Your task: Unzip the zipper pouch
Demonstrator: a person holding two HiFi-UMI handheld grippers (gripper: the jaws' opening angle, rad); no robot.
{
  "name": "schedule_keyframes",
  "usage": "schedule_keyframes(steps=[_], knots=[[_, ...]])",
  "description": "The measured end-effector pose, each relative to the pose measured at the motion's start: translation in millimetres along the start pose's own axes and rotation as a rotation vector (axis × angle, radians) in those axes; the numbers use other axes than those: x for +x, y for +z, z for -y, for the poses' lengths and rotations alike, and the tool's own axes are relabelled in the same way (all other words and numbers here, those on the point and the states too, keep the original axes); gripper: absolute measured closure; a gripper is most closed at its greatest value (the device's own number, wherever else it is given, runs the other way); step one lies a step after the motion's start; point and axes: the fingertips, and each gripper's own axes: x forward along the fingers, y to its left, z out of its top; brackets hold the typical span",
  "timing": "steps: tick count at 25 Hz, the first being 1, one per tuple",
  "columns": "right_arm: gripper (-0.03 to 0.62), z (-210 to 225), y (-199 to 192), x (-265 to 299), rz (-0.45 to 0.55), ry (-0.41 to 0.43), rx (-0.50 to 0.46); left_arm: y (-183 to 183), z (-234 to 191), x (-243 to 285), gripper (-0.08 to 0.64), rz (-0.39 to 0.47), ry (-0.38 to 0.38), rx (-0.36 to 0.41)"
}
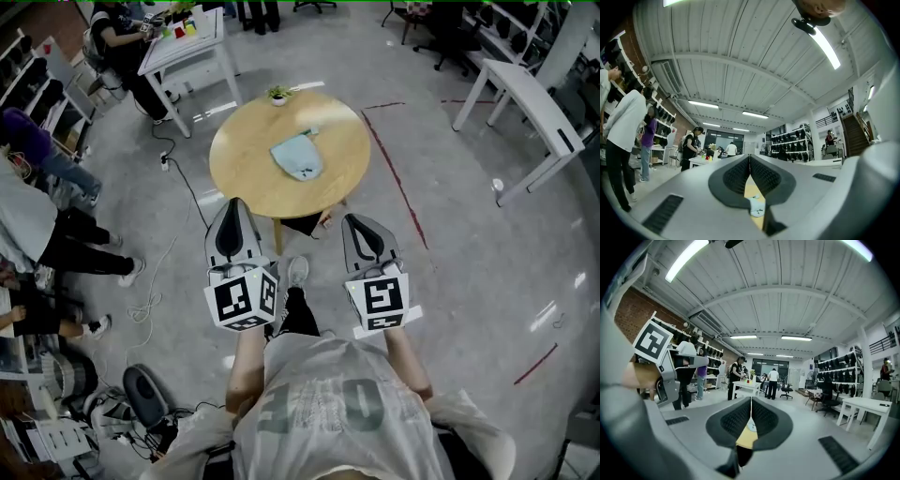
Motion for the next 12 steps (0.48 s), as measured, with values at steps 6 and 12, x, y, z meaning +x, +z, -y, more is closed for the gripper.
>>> schedule_keyframes(steps=[6,12], knots=[[0.563,18.2,14.8,62.7,0.01,-0.027,-0.024,-6.5,-13.4,55.8,0.534,0.0,-0.017,-0.013],[0.562,25.5,31.2,145.3,-0.006,-0.076,-0.04,-20.1,-57.0,128.2,0.534,-0.023,-0.034,-0.035]])
